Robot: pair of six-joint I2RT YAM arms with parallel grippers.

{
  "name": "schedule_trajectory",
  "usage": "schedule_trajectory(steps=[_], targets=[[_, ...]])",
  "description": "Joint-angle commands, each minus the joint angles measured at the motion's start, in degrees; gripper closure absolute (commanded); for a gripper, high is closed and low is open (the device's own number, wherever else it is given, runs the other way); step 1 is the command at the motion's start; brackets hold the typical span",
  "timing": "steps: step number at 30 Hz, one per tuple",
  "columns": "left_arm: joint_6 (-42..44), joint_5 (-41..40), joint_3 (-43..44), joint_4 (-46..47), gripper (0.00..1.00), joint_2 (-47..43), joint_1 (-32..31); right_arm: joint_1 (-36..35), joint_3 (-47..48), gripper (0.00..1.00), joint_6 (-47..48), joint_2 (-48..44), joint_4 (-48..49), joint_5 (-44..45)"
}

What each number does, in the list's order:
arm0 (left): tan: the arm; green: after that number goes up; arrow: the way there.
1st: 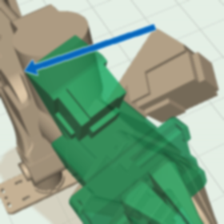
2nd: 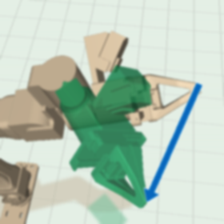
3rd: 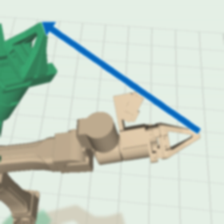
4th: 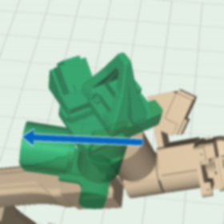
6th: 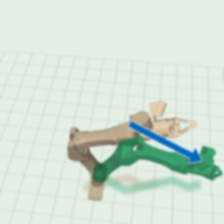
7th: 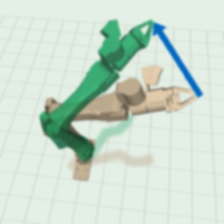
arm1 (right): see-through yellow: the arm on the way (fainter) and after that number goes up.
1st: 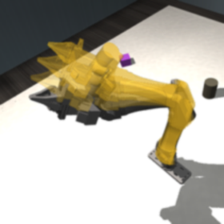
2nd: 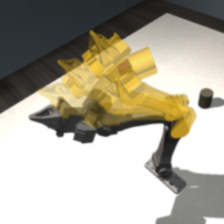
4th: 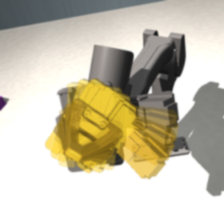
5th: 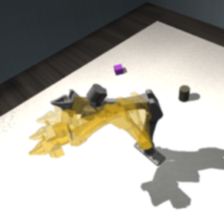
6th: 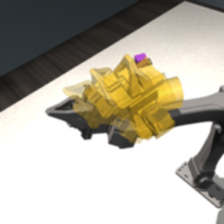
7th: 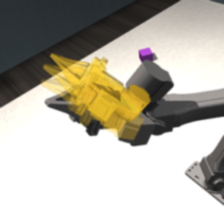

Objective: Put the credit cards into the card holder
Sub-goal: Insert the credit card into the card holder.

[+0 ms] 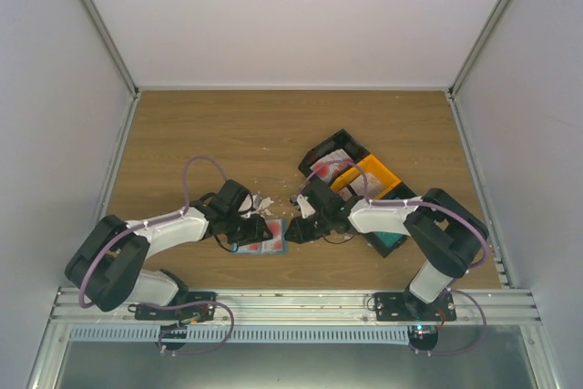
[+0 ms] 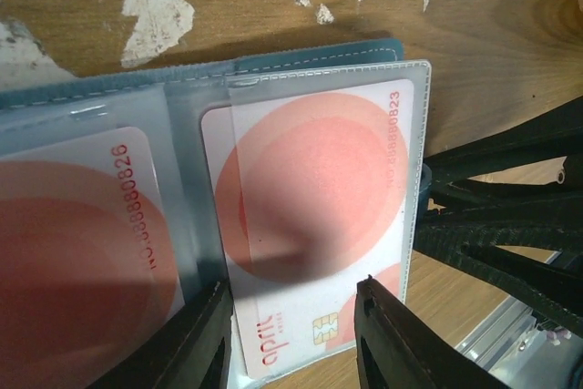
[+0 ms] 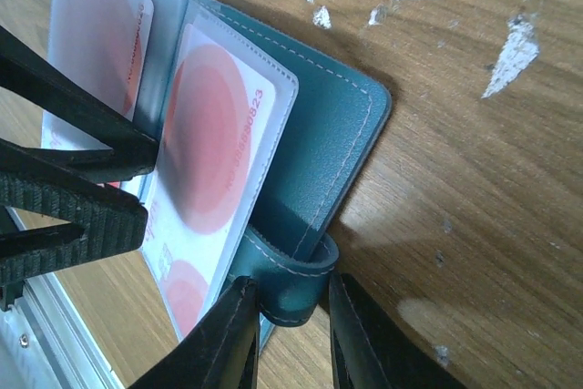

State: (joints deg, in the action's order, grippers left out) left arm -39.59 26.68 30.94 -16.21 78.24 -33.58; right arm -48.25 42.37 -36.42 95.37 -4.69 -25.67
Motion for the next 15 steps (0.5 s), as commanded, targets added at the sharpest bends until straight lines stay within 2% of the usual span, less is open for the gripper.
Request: schedule_trajectory(steps=[1,4,9,15], targets=[[1.51,-0.27,1.20,1.34,0.59,-0.09,0.18,-0.69,1.06,0.76,0.19,-0.20,-2.68,3.82],[2.29,-2.54,1.91,-0.85,0.55,-4.90,-0.25,-0.64,0.49,0.75,-0.78,-3.48,-3.08,7.17],[2.87,-7.96,3.60,-4.90,0.48,-11.34,-0.19,-1.34,0.48,0.65,-2.57,-8.58,-5.32,15.62],[-1.29,-17.67,3.58,-10.91,0.37,-16.27,0.30,-6.88,8.76,0.62,-1.55,-5.44,-12.29,23.03]])
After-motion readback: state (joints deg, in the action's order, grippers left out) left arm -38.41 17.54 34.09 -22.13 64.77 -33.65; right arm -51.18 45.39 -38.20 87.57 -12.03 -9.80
